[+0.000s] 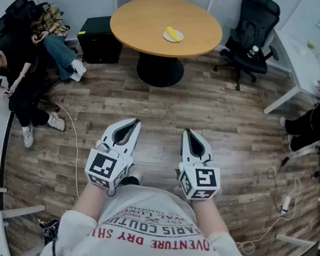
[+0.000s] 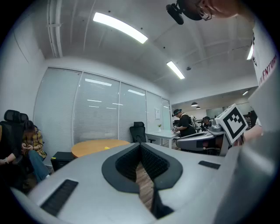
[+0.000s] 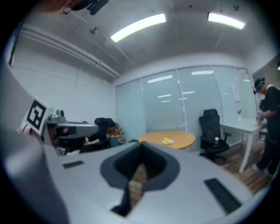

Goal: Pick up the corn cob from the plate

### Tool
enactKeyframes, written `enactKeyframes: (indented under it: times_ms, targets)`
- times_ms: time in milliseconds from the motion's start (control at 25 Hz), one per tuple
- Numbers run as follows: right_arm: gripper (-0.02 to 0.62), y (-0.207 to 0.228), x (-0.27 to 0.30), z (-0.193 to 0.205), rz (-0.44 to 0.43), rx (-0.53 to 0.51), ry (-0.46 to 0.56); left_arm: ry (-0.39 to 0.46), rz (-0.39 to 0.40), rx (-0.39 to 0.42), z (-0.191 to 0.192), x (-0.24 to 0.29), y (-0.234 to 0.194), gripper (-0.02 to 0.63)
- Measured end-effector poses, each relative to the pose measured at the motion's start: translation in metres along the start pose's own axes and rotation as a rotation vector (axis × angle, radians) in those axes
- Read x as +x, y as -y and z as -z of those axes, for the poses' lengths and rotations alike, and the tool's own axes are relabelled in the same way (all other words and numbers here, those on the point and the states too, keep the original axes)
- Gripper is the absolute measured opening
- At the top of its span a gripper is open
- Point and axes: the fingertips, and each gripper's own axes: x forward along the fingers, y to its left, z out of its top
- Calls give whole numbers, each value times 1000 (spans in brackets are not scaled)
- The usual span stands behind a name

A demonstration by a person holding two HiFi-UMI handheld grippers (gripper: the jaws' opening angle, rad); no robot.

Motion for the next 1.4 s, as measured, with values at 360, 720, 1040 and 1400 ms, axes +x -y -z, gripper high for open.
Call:
enactKeyframes:
  times_ms: [360, 720, 1040, 1400]
  targets:
    - [29, -6, 4, 7, 9, -2, -15, -16, 30, 6, 7, 1, -3, 34]
    - [29, -12, 38, 16, 45, 63, -33, -28, 79, -27, 20, 16, -36, 33]
    - [29, -32, 106, 5, 87, 64, -27, -16, 94, -32, 17, 35, -116, 34]
    - [29, -27, 157, 5, 122, 66, -62, -41, 78, -75, 31, 58, -165, 34]
